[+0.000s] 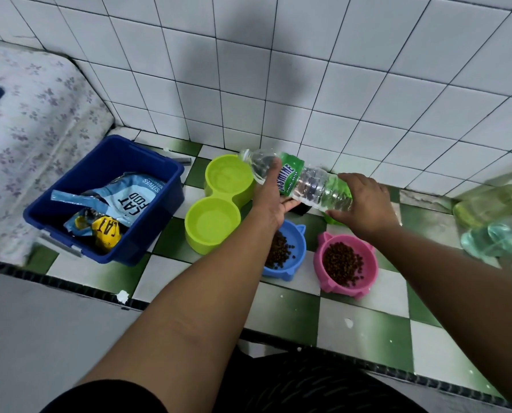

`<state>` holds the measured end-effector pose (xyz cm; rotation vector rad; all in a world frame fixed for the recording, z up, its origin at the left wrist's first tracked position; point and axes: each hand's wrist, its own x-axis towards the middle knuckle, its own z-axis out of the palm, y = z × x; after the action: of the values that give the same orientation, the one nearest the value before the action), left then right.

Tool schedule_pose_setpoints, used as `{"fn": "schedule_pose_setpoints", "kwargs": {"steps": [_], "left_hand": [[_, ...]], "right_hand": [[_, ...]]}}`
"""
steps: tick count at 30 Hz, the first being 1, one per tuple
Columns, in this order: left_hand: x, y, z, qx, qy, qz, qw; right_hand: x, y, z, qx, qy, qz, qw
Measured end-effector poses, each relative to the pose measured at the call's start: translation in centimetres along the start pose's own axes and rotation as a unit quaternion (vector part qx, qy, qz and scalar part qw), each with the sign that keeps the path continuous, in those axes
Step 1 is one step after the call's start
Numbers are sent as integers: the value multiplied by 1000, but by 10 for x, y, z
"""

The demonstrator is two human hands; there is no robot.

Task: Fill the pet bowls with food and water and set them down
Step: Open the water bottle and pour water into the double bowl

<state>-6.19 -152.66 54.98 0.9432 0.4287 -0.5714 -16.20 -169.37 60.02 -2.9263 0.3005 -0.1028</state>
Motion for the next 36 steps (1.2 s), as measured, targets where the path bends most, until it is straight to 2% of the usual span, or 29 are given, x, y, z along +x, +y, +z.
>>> {"fn": "schedule_pose_setpoints", "kwargs": {"steps": [4, 9, 15, 20, 23, 27, 36], "left_hand": [[-10, 8, 1, 30, 15, 21, 999], [-21, 13, 1, 54, -3, 56, 997], [-42, -1, -1, 79, 7, 87, 993], [-73, -21, -9, 44, 47, 84, 994], [-86, -34, -18, 37, 74, 80, 993], [-94, -45, -30, 21, 61, 73, 995], [-98, -48, -49, 23, 7, 20, 1000]], "right_hand": [[-10, -7, 0, 30, 7, 22, 999], [-27, -16, 3, 57, 23, 41, 997], [-50, -7, 6, 70, 29, 25, 997], [-73, 8, 10, 70, 35, -24, 997], [-90, 13, 12, 76, 22, -4, 997], [-109, 22, 13, 81, -5, 3, 997], [-126, 12, 12, 88, 13, 6, 996]]}}
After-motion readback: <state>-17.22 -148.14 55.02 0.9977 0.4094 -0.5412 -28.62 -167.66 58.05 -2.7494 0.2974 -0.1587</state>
